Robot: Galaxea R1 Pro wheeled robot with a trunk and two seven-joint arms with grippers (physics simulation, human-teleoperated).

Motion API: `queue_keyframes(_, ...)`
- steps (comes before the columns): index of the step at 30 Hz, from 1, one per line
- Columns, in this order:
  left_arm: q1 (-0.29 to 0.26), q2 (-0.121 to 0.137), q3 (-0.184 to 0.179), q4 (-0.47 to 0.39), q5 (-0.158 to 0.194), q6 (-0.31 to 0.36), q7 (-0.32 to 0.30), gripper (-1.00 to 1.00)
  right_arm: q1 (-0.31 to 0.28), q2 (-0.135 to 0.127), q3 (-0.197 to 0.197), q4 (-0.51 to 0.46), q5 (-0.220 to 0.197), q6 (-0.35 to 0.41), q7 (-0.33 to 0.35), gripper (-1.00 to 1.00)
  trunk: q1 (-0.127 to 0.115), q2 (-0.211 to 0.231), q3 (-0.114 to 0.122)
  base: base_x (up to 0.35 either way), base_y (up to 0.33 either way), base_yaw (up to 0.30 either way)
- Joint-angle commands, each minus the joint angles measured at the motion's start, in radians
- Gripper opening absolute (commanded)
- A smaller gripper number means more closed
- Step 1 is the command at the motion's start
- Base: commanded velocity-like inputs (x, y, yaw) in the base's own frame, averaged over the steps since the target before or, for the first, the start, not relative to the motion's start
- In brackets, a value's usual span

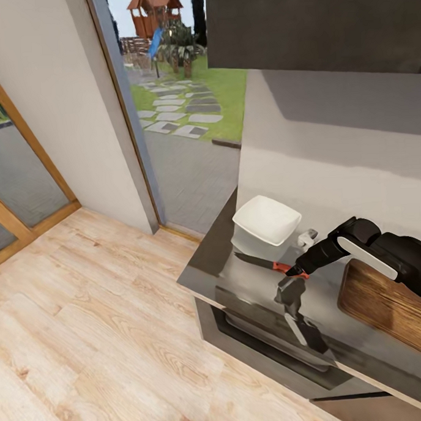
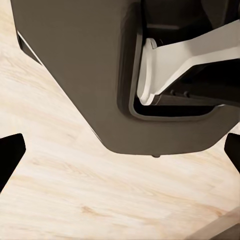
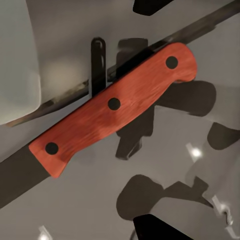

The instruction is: In the kitchen, take the Vidalia onion out of the sink, dice it on the chopping board with the paring knife, put the diced onion into the bowl on the countertop, then place both the paring knife and the chopping board into the sink.

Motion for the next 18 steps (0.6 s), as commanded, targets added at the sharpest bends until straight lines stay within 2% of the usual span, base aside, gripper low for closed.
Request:
queue_keyframes(1, 0.0, 0.0, 0.0, -0.001, 0.003, -0.003, 0.0, 1.0, -0.002, -0.001, 0.002, 0.0, 0.01, 0.0, 0.01, 1.0, 0.001, -0.002, -0.003, 0.0, 0.0, 0.0)
queue_keyframes(18, 0.0, 0.0, 0.0, 0.0, 0.003, -0.003, 0.0, 1.0, -0.002, -0.001, 0.002, 0.0, 0.01, 0.0, 0.01, 1.0, 0.001, -0.002, -0.021, 0.0, 0.0, 0.0)
